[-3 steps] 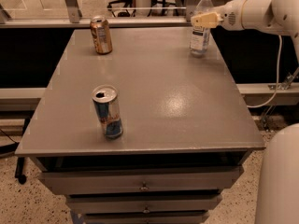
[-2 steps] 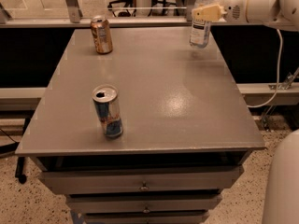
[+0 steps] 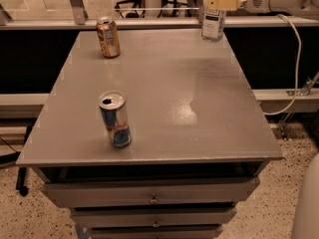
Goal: Move blue plastic bottle near orange can
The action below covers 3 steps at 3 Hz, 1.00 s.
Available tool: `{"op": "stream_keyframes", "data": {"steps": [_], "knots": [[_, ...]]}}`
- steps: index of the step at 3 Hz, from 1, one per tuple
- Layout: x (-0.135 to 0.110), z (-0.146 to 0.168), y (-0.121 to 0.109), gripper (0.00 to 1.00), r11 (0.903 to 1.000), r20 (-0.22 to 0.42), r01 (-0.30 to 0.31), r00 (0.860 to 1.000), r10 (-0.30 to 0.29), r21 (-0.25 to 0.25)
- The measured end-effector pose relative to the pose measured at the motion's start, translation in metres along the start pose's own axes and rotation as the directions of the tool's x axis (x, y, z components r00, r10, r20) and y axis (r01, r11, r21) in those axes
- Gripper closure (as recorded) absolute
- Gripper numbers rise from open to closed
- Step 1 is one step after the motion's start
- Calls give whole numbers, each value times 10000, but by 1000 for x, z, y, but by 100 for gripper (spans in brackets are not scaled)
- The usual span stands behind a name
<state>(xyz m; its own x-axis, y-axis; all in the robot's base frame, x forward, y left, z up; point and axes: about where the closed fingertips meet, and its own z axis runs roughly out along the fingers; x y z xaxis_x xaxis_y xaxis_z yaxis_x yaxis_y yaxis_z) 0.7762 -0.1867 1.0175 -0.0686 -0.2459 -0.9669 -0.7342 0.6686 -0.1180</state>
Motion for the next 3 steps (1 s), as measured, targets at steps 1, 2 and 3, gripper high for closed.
{"op": "stream_keyframes", "data": {"steps": [1,2,3], "knots": [[-1,28,21,100,9995,68,204,9998,-202,-255],[-2,87,73,100,9977,203,288,9994,-276,-607],[-2,124,105,100,9957,417,449,9983,-417,-812]]}}
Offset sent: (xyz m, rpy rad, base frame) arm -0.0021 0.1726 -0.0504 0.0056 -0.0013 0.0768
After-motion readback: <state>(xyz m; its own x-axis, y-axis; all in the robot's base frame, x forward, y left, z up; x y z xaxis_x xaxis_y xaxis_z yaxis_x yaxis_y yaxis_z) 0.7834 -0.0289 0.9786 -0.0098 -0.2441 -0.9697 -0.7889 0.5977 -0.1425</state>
